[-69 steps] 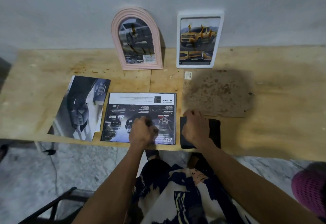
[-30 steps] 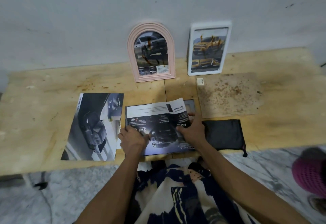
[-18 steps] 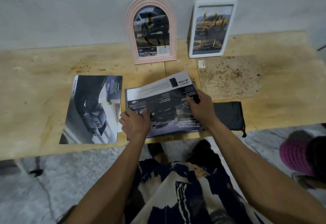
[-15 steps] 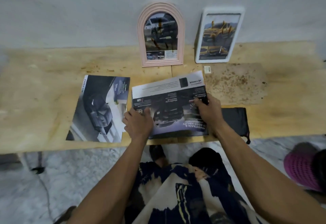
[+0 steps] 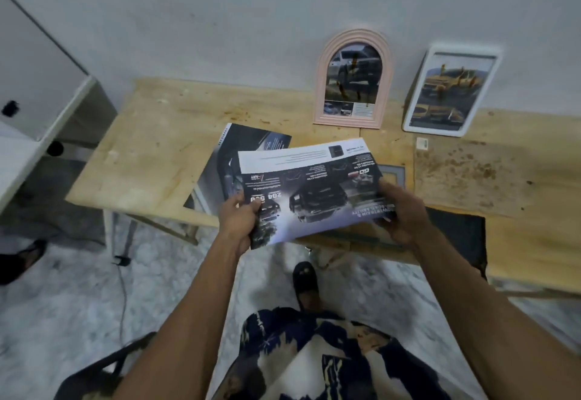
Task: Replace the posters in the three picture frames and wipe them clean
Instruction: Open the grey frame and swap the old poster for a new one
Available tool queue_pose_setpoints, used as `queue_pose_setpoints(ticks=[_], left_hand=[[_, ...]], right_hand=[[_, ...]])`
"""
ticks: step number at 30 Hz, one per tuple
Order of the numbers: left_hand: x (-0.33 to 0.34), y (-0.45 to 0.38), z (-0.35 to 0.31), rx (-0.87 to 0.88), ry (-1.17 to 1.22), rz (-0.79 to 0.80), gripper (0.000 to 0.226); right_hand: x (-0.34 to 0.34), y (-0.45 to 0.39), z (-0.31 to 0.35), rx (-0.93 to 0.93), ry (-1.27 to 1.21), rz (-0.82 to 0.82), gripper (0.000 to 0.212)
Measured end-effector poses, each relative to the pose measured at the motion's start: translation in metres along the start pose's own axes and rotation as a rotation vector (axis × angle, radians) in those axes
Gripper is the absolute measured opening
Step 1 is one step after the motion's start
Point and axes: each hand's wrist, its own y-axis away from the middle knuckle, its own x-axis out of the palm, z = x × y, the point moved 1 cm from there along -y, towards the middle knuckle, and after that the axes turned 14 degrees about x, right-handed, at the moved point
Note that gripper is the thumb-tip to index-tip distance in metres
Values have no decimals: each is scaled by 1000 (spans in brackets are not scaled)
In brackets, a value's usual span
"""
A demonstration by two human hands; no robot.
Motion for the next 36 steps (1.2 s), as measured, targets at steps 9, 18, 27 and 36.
queue_pose_setpoints(ticks=[9, 18, 27, 36], left_hand=[[-41, 44, 56, -102, 256, -113, 23], [-84, 4, 43, -132, 312, -43, 44], [-224, -159, -38, -11, -213, -28, 33], [-285, -288, -68, 87, -547, 166, 39]], right_hand=[[54, 38, -103, 49, 86, 38, 27], [132, 14, -90, -60, 230, -49, 40], [285, -40, -74, -53, 618, -42, 26], [422, -82, -91, -132, 621, -208, 15]])
